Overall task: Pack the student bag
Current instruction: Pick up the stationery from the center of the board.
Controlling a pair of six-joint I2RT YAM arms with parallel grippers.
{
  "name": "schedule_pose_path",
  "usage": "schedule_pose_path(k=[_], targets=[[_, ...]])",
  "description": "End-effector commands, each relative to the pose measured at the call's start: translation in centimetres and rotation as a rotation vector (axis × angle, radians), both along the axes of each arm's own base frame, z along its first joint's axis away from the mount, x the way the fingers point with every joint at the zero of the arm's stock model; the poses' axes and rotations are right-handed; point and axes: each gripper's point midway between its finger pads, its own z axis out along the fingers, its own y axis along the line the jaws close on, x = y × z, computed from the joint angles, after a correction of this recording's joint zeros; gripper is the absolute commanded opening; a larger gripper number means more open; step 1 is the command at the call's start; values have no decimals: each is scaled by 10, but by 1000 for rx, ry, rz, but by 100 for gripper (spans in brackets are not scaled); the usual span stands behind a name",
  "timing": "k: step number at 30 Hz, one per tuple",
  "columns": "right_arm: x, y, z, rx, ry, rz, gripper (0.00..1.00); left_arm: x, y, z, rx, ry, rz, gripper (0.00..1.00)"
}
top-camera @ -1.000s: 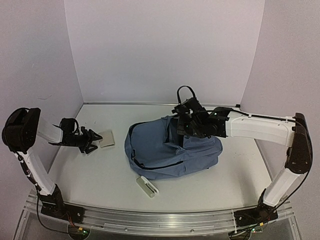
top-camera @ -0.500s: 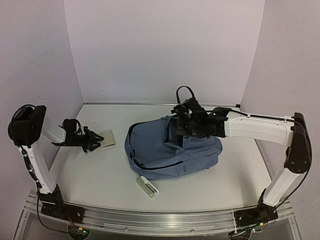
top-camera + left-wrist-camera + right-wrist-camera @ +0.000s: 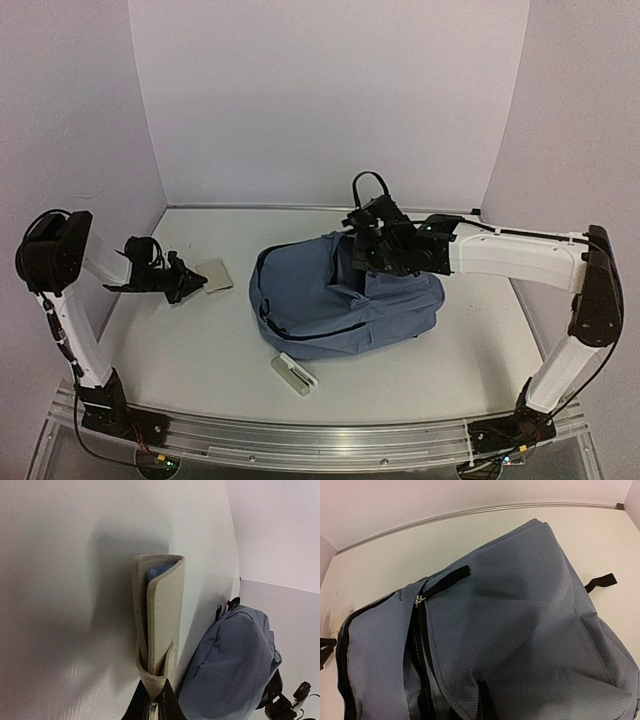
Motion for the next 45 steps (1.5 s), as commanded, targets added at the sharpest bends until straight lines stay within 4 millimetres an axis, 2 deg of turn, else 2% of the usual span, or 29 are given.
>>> schedule_pose_path(k=[1, 5, 9, 13, 17, 24, 26, 30, 33, 41, 45], targets=[[7, 16, 41, 120, -76, 19, 0, 3, -4, 63, -19, -160, -32, 0], [6, 18, 43, 137, -68, 38, 0, -9, -13, 110, -7, -245, -42, 0], [4, 20, 45, 168, -56, 59, 0, -37, -43, 154, 47, -283, -75, 0], [3, 20, 43, 196, -41, 74, 0, -66, -85, 185, 7, -309, -123, 0], [4, 21, 46, 219, -38, 84, 0, -91, -126, 203, -32, -310, -195, 0], [3, 24, 57, 258, -48, 102, 0, -127, -203, 203, -88, -247, -355, 0], [2, 24, 58, 264, -47, 104, 0, -132, -222, 202, -116, -238, -392, 0], [1, 23, 59, 272, -46, 103, 0, -140, -254, 212, -169, -261, -453, 0], [-1, 23, 59, 279, -46, 105, 0, -138, -270, 212, -180, -262, -475, 0], [-2, 23, 57, 276, -41, 118, 0, -123, -297, 210, -241, -254, -496, 0], [-3, 24, 57, 280, -39, 124, 0, -113, -305, 200, -225, -230, -488, 0]])
